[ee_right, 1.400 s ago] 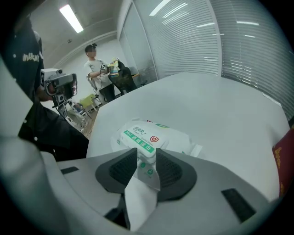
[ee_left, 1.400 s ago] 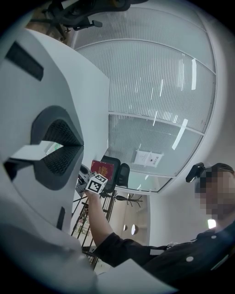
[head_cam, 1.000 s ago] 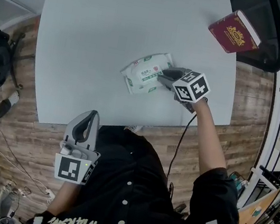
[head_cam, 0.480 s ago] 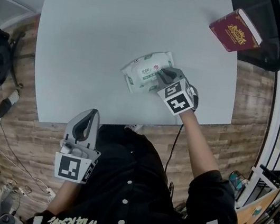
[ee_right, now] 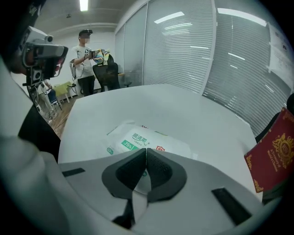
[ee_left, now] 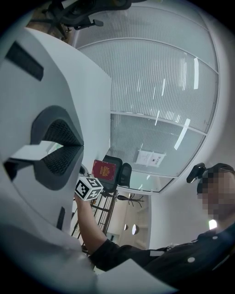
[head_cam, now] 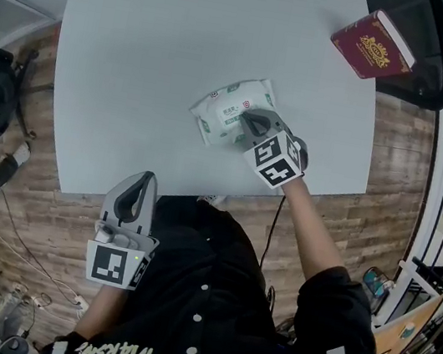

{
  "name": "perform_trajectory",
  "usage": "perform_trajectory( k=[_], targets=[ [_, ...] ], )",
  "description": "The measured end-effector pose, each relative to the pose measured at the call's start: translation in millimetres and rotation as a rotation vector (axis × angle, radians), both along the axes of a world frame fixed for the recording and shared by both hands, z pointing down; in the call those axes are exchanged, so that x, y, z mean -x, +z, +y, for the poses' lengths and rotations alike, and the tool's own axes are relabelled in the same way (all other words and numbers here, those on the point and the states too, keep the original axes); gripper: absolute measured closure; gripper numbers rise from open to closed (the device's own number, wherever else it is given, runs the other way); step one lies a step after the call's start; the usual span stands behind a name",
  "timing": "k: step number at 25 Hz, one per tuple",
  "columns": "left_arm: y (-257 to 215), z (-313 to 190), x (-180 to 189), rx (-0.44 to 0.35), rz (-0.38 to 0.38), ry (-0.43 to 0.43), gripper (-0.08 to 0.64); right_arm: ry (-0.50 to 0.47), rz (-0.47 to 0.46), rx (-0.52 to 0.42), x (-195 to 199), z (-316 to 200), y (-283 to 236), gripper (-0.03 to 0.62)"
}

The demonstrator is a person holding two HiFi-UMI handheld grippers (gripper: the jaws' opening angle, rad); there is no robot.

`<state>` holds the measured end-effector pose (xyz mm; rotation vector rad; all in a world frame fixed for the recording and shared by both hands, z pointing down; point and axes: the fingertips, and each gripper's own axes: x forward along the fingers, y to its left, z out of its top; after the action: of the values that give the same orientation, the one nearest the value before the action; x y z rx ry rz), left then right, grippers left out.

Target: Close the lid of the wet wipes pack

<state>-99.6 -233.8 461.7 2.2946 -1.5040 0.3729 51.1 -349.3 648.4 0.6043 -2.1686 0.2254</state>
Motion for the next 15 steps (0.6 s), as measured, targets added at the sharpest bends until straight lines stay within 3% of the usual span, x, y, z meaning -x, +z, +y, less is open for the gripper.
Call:
perform_trajectory(
  k=[15],
  targets=[
    [0.5, -2.4, 0.7, -0.002, 0.0, 0.004, 0.554, 0.014, 0.029, 0.007, 1.2, 0.3, 7.0, 0.563]
  ],
)
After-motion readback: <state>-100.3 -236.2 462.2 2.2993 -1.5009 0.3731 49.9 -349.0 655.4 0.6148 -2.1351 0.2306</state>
